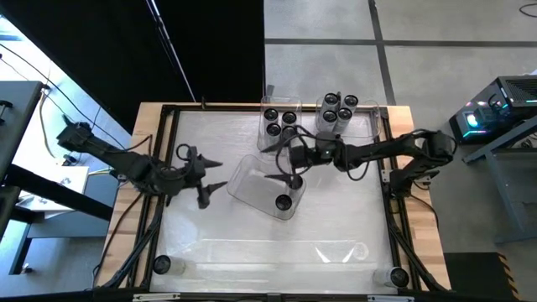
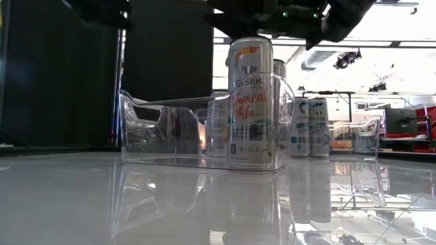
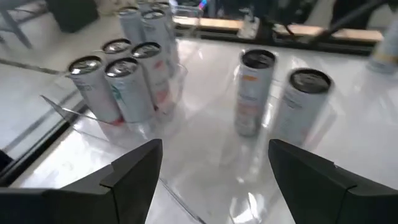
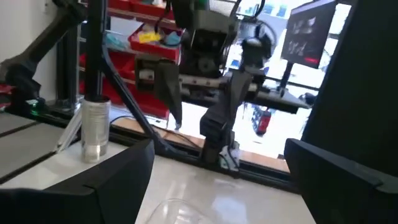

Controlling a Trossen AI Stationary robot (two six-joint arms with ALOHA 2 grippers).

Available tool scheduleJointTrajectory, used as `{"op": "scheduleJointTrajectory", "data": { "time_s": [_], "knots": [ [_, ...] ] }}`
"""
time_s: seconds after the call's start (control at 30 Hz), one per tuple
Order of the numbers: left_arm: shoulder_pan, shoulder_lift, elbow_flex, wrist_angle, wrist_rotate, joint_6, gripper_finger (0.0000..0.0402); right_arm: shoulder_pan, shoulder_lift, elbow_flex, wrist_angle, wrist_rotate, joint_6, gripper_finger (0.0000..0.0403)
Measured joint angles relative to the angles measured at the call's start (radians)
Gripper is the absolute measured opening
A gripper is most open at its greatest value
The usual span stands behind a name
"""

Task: Sort soda cans
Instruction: Put the white-yellow can into the bottom transparent bin

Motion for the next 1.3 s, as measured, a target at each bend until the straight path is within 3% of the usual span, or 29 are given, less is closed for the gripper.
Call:
{"op": "scheduleJointTrajectory", "data": {
  "time_s": [0.13, 0.27, 0.4, 0.53, 0.77, 0.9, 1.03, 1.17, 1.3],
  "knots": [
    [-0.067, 0.009, 0.119, -0.216, 0.045, -0.090, 0.0276, 0.037, 0.023, 0.029, -0.057, 0.015, -0.008, 0.0355],
    [-0.138, 0.051, 0.272, -0.481, 0.224, -0.258, 0.0267, 0.077, 0.017, 0.035, -0.052, 0.027, 0.034, 0.0355],
    [-0.198, 0.159, 0.416, -0.793, 0.476, -0.454, 0.0264, 0.118, 0.016, 0.035, -0.052, 0.074, 0.048, 0.0355],
    [-0.231, 0.246, 0.464, -0.952, 0.776, -0.638, 0.0264, 0.159, 0.016, 0.035, -0.047, 0.177, 0.050, 0.0355],
    [-0.259, 0.342, 0.447, -0.938, 0.961, -0.732, 0.0268, 0.199, 0.016, 0.035, -0.027, 0.209, 0.015, 0.0355],
    [-0.330, 0.396, 0.447, -0.901, 1.137, -0.740, 0.0274, 0.202, 0.016, 0.035, -0.026, 0.209, -0.011, 0.0355],
    [-0.412, 0.452, 0.447, -0.883, 1.216, -0.791, 0.0275, 0.196, 0.016, 0.035, -0.019, 0.210, -0.015, 0.0355],
    [-0.477, 0.489, 0.447, -0.770, 1.208, -0.891, 0.0275, 0.196, 0.016, 0.035, -0.022, 0.210, -0.033, 0.0355],
    [-0.527, 0.518, 0.447, -0.670, 1.125, -0.962, 0.0275, 0.196, 0.016, 0.035, -0.008, 0.211, -0.045, 0.0355]
  ]
}}
